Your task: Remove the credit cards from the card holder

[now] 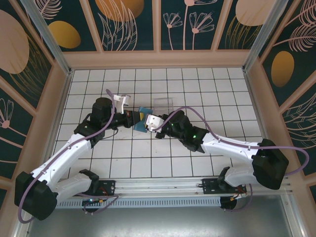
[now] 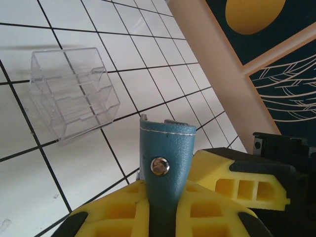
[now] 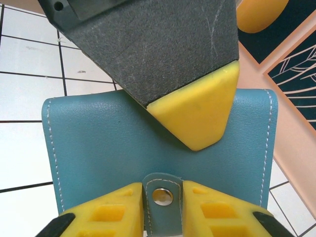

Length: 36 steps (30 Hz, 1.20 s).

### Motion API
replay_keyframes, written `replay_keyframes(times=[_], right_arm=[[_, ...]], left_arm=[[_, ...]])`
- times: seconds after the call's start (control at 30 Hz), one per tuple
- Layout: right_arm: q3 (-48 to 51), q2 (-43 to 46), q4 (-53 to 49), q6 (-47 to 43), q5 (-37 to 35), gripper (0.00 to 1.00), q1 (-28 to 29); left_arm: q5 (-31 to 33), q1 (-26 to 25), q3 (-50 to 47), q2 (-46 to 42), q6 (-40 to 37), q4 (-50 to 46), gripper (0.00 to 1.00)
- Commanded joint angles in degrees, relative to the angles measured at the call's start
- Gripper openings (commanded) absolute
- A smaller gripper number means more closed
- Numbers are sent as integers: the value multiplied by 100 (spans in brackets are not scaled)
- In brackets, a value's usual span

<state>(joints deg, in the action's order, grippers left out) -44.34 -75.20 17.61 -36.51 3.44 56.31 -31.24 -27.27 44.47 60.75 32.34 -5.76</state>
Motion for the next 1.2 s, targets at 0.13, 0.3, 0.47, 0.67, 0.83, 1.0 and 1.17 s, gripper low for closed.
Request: replay_keyframes(times=[0.13, 0.3, 0.47, 0.67, 0.83, 1.0, 1.17], right_arm=[[-39, 35, 221, 58, -194, 19, -15], [93, 253, 199, -18, -217, 16, -15], [345, 567, 252, -109, -278, 16, -14], [782, 1000, 513, -186, -239, 14, -29], [874, 1279, 317, -62, -242, 17, -33], [863, 1695, 210, 665, -500, 35, -25], [721, 2059, 679, 1673, -290, 53, -18]], left_arm=[[-343, -33, 147, -72, 238, 242, 0], [-291, -30, 224, -133, 291, 224, 0], [-255, -33, 299, -194, 308, 182, 0], [-220, -33, 334, -264, 388, 211, 0], [-217, -33, 356, -317, 354, 241, 0], [-191, -33, 404, -362, 317, 253, 0], [-299, -33, 425, -318, 313, 386, 0]])
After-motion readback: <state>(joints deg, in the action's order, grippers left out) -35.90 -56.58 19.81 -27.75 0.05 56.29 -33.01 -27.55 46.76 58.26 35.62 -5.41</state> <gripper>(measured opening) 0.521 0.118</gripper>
